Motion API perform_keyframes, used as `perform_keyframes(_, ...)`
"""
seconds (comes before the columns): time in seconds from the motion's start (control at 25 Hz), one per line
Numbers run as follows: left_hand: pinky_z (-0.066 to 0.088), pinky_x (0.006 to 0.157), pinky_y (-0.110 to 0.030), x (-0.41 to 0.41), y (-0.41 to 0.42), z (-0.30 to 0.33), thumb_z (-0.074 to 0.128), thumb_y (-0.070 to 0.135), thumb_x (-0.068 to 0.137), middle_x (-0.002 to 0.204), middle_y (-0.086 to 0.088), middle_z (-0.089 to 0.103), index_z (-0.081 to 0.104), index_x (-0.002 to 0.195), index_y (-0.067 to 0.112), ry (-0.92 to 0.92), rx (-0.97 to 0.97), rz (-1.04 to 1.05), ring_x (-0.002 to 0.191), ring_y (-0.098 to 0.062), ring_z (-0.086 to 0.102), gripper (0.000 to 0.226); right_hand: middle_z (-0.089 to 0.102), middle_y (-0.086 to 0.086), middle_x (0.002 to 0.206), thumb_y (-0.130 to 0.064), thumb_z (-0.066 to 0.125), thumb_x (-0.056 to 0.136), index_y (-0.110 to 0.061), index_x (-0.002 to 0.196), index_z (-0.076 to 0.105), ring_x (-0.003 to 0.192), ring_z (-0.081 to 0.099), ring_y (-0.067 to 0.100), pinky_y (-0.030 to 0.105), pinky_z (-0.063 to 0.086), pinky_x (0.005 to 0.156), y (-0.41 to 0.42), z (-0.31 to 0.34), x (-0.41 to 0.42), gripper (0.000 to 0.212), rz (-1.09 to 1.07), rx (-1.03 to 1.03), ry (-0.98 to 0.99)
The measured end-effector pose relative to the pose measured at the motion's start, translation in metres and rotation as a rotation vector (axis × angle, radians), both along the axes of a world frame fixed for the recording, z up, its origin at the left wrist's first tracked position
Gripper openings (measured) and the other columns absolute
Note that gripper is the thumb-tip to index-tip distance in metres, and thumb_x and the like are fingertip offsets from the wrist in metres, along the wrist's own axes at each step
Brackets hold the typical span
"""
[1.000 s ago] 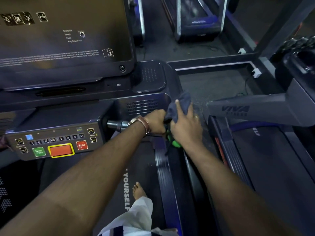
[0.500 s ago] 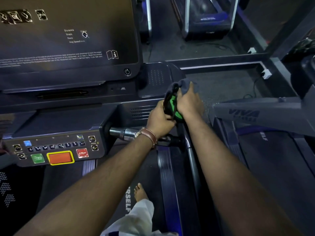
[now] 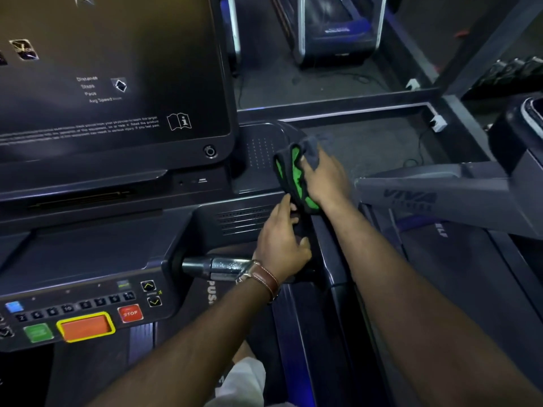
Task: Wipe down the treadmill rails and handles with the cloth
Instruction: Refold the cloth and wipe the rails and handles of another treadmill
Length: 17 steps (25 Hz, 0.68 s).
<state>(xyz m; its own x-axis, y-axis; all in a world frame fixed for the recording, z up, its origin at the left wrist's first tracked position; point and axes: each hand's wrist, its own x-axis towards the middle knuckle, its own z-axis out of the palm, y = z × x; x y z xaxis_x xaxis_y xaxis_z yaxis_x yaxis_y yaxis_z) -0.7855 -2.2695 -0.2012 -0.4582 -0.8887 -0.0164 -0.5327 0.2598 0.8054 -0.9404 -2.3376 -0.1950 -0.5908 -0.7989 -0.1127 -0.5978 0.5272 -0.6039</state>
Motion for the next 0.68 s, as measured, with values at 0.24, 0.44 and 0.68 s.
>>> perform_keyframes(0.24, 0.053, 0.093, -0.031, -0.003, 0.002, -0.001, 0.046, 0.000, 0.066, 0.129, -0.002, 0.059, 0.045, 0.138, 0.006, 0.129, 0.049, 0.048, 0.112, -0.008, 0.061, 0.072, 0.070, 0.009, 0.116, -0.068, 0.057, 0.074, -0.020, 0.121, 0.066, 0.106, 0.065, 0.029, 0.039, 0.052, 0.089, -0.067, 0.009, -0.032, 0.068, 0.032, 0.012, -0.254)
perform_keyframes(0.44, 0.049, 0.078, -0.013, -0.004, -0.005, 0.003, 0.039, 0.007, 0.063, 0.103, -0.005, 0.066, 0.058, 0.112, 0.005, 0.292, 0.099, 0.242, 0.088, -0.013, 0.063, 0.052, 0.052, 0.010, 0.144, -0.031, 0.058, 0.094, -0.016, 0.136, 0.057, 0.129, 0.051, 0.029, 0.032, 0.043, 0.103, 0.054, -0.005, -0.003, 0.045, 0.210, -0.243, -0.035)
perform_keyframes(0.68, 0.045, 0.071, -0.037, 0.005, -0.008, 0.006, 0.050, 0.013, 0.074, 0.071, -0.006, 0.062, 0.054, 0.066, 0.013, 0.341, 0.116, 0.385, 0.071, -0.020, 0.055, 0.009, 0.037, 0.002, 0.157, -0.027, 0.058, 0.090, -0.020, 0.138, 0.057, 0.149, 0.021, 0.034, 0.048, 0.021, 0.121, 0.178, -0.015, 0.046, 0.048, 0.432, -0.225, 0.306)
